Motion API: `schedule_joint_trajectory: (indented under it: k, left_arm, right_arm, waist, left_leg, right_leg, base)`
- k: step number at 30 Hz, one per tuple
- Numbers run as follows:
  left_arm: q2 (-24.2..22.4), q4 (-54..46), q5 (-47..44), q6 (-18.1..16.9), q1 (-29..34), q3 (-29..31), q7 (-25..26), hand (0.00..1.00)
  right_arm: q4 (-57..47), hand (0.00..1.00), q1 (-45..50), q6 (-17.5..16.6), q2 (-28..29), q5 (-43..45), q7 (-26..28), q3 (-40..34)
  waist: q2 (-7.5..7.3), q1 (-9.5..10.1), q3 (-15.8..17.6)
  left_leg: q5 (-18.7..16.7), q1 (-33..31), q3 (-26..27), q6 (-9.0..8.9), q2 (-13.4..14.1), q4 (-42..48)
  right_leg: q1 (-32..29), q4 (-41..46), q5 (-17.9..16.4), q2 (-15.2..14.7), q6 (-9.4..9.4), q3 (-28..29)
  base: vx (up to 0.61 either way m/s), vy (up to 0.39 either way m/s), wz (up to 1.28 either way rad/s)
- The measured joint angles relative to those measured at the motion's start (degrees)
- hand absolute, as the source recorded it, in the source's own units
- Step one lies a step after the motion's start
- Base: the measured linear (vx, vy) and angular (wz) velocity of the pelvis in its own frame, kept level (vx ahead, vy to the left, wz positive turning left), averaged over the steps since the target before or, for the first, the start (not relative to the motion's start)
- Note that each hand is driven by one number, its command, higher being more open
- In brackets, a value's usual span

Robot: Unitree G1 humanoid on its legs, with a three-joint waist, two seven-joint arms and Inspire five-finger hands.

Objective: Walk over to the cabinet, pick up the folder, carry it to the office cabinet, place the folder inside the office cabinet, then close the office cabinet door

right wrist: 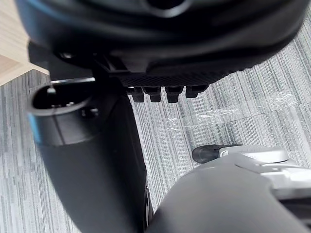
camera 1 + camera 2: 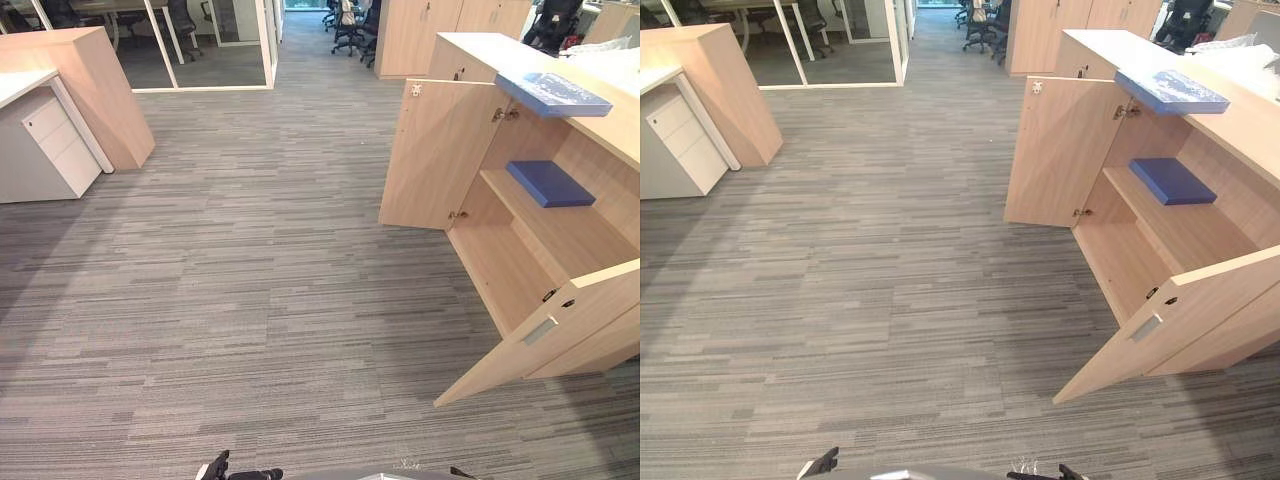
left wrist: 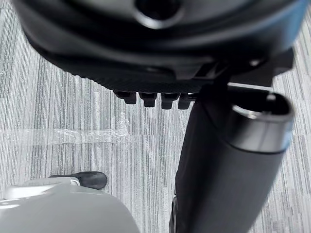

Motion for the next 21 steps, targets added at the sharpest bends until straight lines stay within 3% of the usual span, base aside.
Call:
schedule_joint_trajectory:
  k: [7, 21]
  left_arm:
    - [0.07, 0.47, -2.47, -0.03, -0.15, -0.12, -0.32, 1.0]
    - [0.37, 0.56, -0.39, -0.09, -0.17, -0.12, -0.68, 1.0]
  right_arm:
    - [-0.01, 1.0, -0.49, -0.01, 0.02, 0.16, 0.0, -0.01]
    - [-0.04, 1.0, -0.76, -0.15, 0.1, 1.16, 0.01, 0.01]
  waist:
    - [0.05, 0.0, 0.7]
    - [-0.36, -0.07, 1.65]
  left_leg:
    - [0.36, 1.14, -0.08, -0.56, 0.04, -0.71]
    - [2.13, 0.29, -0.12, 0.09, 0.0, -2.96]
  right_leg:
    - [0.87, -0.07, 0.0, -0.03, 1.0, -0.71]
    - [-1.04, -0.16, 0.48, 0.03, 0.28, -0.85]
  base:
    - [-0.01, -0.001, 0.0]
    - [-0.04, -0.014, 0.0]
